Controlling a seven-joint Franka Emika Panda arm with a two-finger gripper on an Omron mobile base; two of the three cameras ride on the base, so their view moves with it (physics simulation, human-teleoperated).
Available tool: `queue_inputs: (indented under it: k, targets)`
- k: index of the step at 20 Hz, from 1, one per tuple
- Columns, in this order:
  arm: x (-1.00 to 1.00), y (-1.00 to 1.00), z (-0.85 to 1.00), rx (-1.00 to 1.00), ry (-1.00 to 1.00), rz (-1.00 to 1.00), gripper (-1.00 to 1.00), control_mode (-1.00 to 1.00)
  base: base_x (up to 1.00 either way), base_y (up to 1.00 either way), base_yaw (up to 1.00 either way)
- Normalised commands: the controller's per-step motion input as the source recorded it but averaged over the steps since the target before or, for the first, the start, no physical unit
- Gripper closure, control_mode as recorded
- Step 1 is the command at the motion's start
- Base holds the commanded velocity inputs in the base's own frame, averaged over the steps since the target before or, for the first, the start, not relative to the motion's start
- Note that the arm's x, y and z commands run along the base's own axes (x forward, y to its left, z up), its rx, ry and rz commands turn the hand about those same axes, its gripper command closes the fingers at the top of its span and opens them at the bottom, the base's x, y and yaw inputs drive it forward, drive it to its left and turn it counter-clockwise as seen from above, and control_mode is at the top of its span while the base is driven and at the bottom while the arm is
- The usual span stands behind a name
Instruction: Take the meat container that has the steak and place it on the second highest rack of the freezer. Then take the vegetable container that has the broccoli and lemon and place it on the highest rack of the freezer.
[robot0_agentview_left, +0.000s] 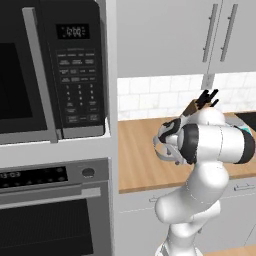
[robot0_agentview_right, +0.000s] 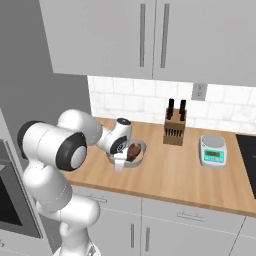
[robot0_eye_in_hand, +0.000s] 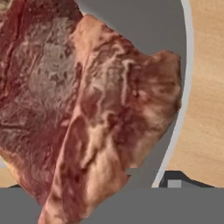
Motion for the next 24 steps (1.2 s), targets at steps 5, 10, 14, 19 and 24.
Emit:
queue_inputs:
  k: [5,10,14,19,24]
  targets:
    - [0.00,0.00,-0.08,0.00,0.00,0.00,1.00,-1.00,0.00,0.00,0.00]
    - [0.00,0.00,0.00,0.00,0.00,0.00,1.00,-1.00,0.00,0.00,0.00]
    - [-0.29,0.00,-0.01,0.00,-0.02,0.00,1.00,-1.00,0.00,0.00,0.00]
    - [-0.78,-0.01,0.19,0.00,-0.17,0.00,1.00,-1.00,0.00,0.00,0.00]
    - [-0.68,0.00,0.89,0.00,-0.08,0.05,1.00,-1.00,0.00,0.00,0.00]
